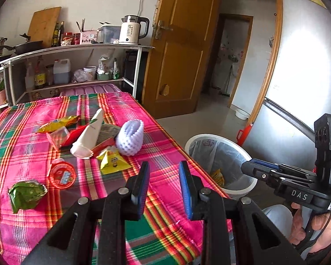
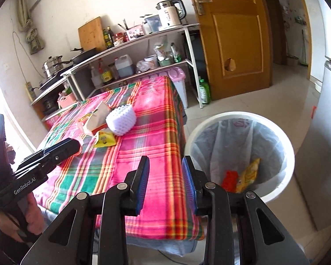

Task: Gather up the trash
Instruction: 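Grasp the white foam net with the right tool while the left tool grasps the red-lidded cup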

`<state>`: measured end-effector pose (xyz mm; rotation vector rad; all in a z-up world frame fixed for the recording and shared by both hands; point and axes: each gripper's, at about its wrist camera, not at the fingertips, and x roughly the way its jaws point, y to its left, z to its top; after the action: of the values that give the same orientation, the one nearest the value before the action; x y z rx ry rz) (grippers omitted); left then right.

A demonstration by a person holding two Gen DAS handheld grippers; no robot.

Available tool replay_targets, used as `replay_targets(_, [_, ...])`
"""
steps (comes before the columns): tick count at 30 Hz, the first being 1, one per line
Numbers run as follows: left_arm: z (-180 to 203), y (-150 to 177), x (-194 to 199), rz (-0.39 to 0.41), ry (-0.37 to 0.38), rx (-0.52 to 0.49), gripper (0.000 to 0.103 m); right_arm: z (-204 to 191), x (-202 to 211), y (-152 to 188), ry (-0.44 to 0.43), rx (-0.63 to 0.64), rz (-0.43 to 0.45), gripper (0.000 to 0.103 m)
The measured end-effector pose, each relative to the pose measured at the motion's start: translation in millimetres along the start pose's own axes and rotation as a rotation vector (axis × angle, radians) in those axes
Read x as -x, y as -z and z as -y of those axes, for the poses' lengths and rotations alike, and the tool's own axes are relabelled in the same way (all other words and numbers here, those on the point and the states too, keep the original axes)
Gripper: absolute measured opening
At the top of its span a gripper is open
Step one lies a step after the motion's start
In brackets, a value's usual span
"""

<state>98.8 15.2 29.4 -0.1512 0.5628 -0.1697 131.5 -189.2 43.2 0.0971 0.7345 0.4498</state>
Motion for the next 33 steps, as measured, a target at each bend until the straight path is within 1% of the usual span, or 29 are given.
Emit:
replay_targets(1, [-5, 1, 4, 0.004, -0.011, 0.005, 0.029, -2, -1, 0, -0.006, 0.004, -0.002, 0.032])
replay_targets(2, [-10, 2, 6, 0.008, -0.021, 0.01, 0.035, -7, -4, -1, -0.013, 0.01, -0.008, 0.032])
replay_targets(3, [-15, 3, 10, 0.015, -0.034, 0.015, 0.042, -9, -5, 0, -0.019, 0.013, -0.01, 0.032])
replay_targets(5, [-26, 5, 16, 0.029, -0.057, 0.028, 0.048, -16, -9, -1, -0.033, 0.023, -0.016, 0.034])
replay_targets(7, [-37, 6, 21, 0.035, -0.076, 0.043, 0.049, -24, -14, -2, -0.046, 0.035, -0.02, 0.038])
replay_targets(13, [-68, 9, 26, 0.046, -0.132, 0.078, 0.049, -41, -27, -7, -0.073, 0.065, -0.031, 0.039])
replay_targets(17, [-81, 11, 24, 0.043, -0.166, 0.095, 0.049, -50, -39, -11, -0.089, 0.078, -0.039, 0.04])
replay_targets(18, [-85, 11, 23, 0.041, -0.176, 0.1, 0.049, -53, -41, -13, -0.093, 0.081, -0.04, 0.043])
replay_targets(19, [-89, 11, 21, 0.037, -0.187, 0.103, 0.049, -56, -44, -14, -0.098, 0.084, -0.04, 0.048])
replay_targets(21, [-95, 9, 16, 0.031, -0.204, 0.11, 0.049, -59, -49, -16, -0.106, 0.088, -0.043, 0.052])
replay_targets(27, [-112, 9, -3, -0.001, -0.244, 0.148, 0.056, -68, -71, -24, -0.119, 0.095, -0.056, 0.052])
replay_targets(33, [-118, 12, -25, -0.049, -0.249, 0.178, 0.058, -74, -91, -32, -0.119, 0.095, -0.065, 0.053])
